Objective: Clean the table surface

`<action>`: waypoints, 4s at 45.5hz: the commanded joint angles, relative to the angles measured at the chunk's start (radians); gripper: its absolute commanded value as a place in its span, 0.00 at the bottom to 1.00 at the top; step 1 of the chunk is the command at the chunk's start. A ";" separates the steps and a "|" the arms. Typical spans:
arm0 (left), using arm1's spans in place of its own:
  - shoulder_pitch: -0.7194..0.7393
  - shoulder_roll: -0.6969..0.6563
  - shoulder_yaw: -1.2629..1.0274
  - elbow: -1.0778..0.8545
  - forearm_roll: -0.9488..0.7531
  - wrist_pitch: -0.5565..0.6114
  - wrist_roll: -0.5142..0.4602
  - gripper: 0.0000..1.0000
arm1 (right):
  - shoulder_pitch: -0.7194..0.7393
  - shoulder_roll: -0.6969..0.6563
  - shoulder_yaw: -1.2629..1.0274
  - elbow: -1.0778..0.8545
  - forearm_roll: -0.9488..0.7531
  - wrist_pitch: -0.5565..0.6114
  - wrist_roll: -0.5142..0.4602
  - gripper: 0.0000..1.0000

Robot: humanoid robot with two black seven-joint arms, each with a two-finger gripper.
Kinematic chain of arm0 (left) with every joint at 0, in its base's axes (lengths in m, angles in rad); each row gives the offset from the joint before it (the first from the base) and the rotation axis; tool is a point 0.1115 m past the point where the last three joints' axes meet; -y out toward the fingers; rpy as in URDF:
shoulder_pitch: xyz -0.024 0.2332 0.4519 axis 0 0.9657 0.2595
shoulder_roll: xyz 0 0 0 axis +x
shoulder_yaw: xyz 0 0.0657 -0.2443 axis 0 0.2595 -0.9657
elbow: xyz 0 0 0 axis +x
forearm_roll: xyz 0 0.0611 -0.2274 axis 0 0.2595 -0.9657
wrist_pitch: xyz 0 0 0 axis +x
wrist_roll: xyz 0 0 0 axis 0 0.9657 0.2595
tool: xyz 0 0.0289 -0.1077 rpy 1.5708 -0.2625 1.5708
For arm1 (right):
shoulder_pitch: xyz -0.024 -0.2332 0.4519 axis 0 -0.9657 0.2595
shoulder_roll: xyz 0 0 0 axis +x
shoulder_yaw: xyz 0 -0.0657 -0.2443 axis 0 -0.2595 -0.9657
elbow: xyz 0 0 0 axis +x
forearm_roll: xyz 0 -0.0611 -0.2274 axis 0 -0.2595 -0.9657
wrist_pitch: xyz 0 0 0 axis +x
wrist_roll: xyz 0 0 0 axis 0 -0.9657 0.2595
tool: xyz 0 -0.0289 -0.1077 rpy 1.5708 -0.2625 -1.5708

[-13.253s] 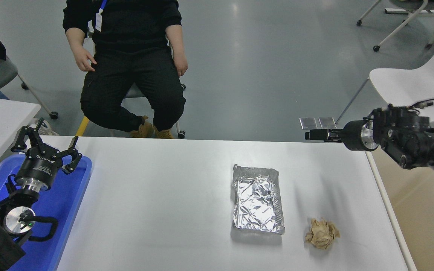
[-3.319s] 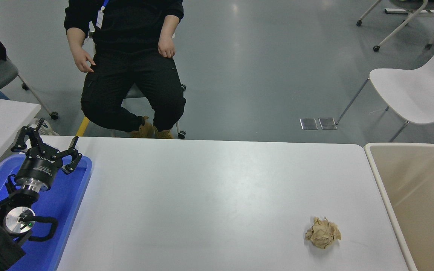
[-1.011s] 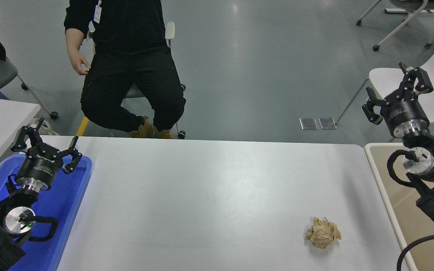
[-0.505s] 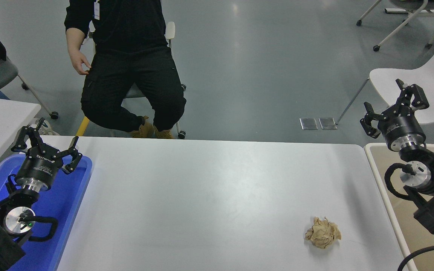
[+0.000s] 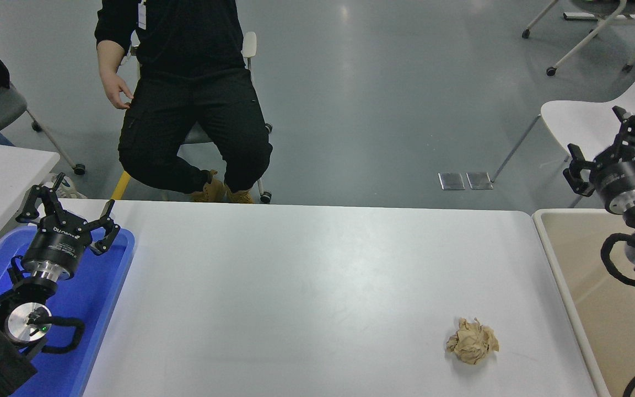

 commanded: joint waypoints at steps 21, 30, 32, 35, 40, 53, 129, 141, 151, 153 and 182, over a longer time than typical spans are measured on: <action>0.000 0.000 0.000 0.000 0.000 0.000 0.000 1.00 | 0.419 -0.050 -0.945 0.011 -0.665 0.000 0.046 0.99; 0.000 0.000 0.000 0.000 0.000 0.000 0.000 1.00 | 0.481 0.010 -1.141 0.013 -0.933 0.000 0.152 0.99; 0.000 0.001 0.000 0.000 0.000 0.000 0.000 1.00 | 0.497 0.024 -1.198 0.017 -0.967 -0.001 0.183 0.99; 0.000 0.001 0.000 0.000 0.000 0.000 0.000 1.00 | 0.521 0.039 -1.286 0.043 -0.998 -0.002 0.229 0.99; 0.000 0.000 0.001 0.000 0.000 0.000 0.000 1.00 | 0.583 0.048 -1.384 0.140 -1.030 -0.003 0.261 0.99; 0.000 0.000 0.000 0.000 0.000 0.000 0.000 1.00 | 0.672 0.071 -1.410 0.399 -1.272 -0.002 0.264 0.99; 0.000 0.000 0.000 0.000 0.000 0.000 0.000 1.00 | 0.363 0.300 -1.490 0.197 -1.371 -0.104 0.243 0.96; 0.000 0.000 0.000 0.000 0.000 0.000 0.000 1.00 | 0.353 0.298 -1.511 0.198 -1.384 -0.120 0.246 0.83; 0.000 0.001 0.000 0.000 0.000 0.000 0.000 1.00 | 0.354 0.303 -1.525 0.198 -1.387 -0.121 0.250 0.59; 0.000 0.000 0.000 0.000 0.000 0.000 0.000 1.00 | 0.354 0.303 -1.525 0.197 -1.387 -0.120 0.250 0.46; 0.000 0.000 0.000 0.000 0.000 0.000 0.000 1.00 | 0.420 0.303 -1.340 0.022 -1.184 -0.124 0.260 0.00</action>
